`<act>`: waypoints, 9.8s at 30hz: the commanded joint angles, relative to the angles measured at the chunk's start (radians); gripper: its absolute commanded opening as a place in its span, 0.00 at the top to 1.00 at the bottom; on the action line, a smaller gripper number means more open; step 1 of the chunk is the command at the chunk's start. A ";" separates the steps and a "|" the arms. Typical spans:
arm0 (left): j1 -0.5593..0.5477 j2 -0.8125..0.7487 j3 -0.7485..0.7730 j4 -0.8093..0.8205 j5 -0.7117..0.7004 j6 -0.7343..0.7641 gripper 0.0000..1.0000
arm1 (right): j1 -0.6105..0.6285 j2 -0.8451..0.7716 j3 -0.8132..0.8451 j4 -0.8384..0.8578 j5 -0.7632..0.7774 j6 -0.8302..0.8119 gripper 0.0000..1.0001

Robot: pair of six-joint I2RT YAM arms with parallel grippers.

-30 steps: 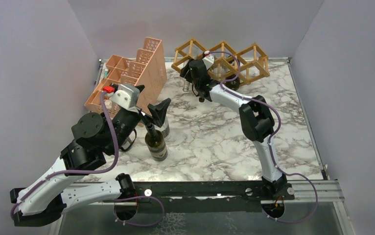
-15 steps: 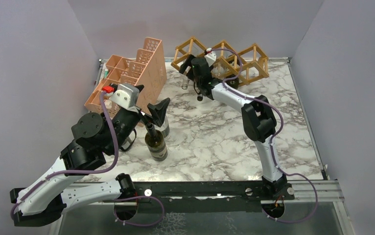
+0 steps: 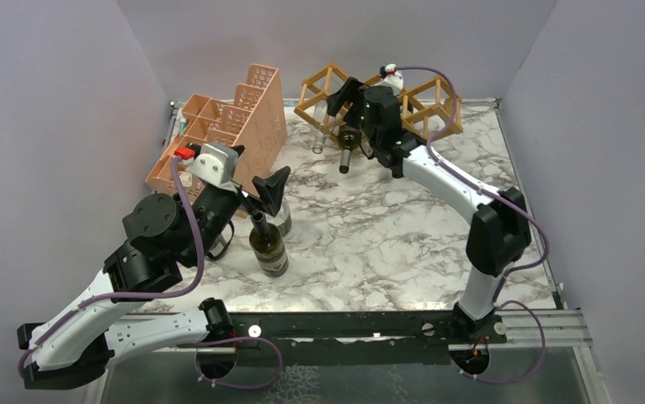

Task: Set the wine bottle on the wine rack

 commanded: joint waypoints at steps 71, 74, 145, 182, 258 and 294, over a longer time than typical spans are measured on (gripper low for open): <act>0.212 0.373 0.043 0.057 0.123 -0.073 0.04 | -0.134 0.259 0.304 -0.178 -0.766 -0.687 0.58; 0.242 0.392 0.047 0.070 0.152 -0.080 0.04 | -0.134 0.229 0.272 -0.189 -0.777 -0.701 0.68; 0.329 0.302 -0.050 0.101 0.157 -0.054 0.04 | 0.068 -0.180 -0.372 -0.133 -0.501 -0.183 0.57; 0.328 0.072 0.060 0.103 0.181 -0.031 0.03 | 0.469 -0.209 -0.310 0.235 -0.904 -0.616 0.28; 0.244 0.312 -0.623 0.838 1.127 -0.100 0.01 | 0.492 -1.054 -0.524 -0.033 -0.371 -0.664 0.99; 0.242 0.393 -0.518 0.997 1.076 0.625 1.00 | 0.492 -1.131 -0.311 -0.566 -0.292 -0.502 0.26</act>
